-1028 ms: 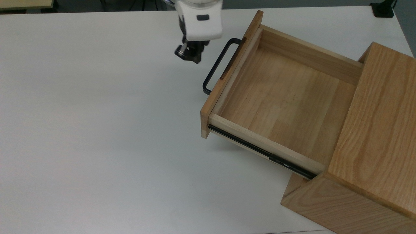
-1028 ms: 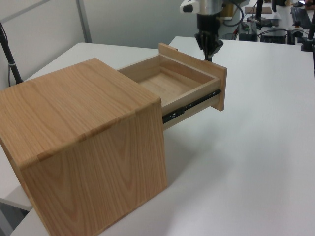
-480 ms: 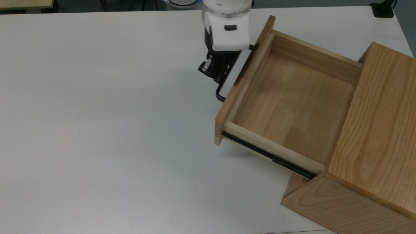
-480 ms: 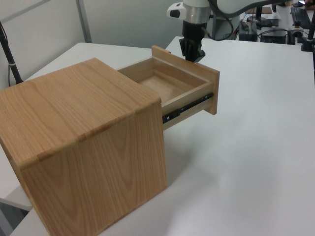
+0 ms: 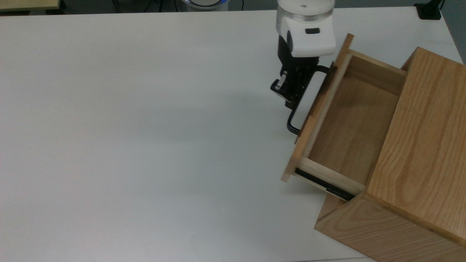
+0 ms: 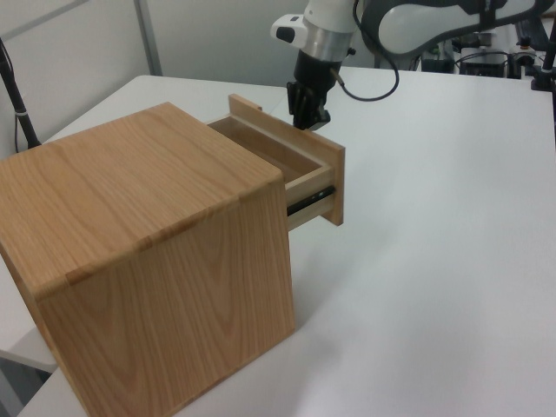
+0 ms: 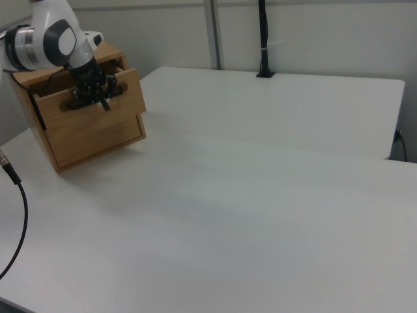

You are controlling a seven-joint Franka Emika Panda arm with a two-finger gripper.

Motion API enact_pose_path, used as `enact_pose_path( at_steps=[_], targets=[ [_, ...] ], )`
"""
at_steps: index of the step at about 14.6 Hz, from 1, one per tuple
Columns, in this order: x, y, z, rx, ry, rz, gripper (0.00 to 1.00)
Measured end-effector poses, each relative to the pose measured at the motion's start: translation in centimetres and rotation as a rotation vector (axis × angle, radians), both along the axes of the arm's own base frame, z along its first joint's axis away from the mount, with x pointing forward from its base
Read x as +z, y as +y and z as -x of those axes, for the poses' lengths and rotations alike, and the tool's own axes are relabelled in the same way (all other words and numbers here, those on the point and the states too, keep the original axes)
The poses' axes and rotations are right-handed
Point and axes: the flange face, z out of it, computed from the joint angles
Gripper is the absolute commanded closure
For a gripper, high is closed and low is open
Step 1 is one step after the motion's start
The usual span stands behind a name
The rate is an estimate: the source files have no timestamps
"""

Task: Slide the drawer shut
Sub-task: 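Push the drawer front with the gripper into the wooden cabinet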

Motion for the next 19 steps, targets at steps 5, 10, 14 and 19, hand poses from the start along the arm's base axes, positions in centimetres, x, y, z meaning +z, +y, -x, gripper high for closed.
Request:
enact_pose_path(
  at_steps=[5, 10, 14, 19],
  targets=[
    [-0.3, 4.2, -0.6, 0.008, -0.080, -0.047, 1.00],
    [-5.1, 8.3, -0.9, -0.007, -0.085, -0.085, 1.00],
    [-7.8, 9.3, -1.9, -0.036, -0.113, -0.120, 1.00],
    [-6.5, 10.5, -1.6, -0.073, -0.138, -0.163, 1.00]
  ],
)
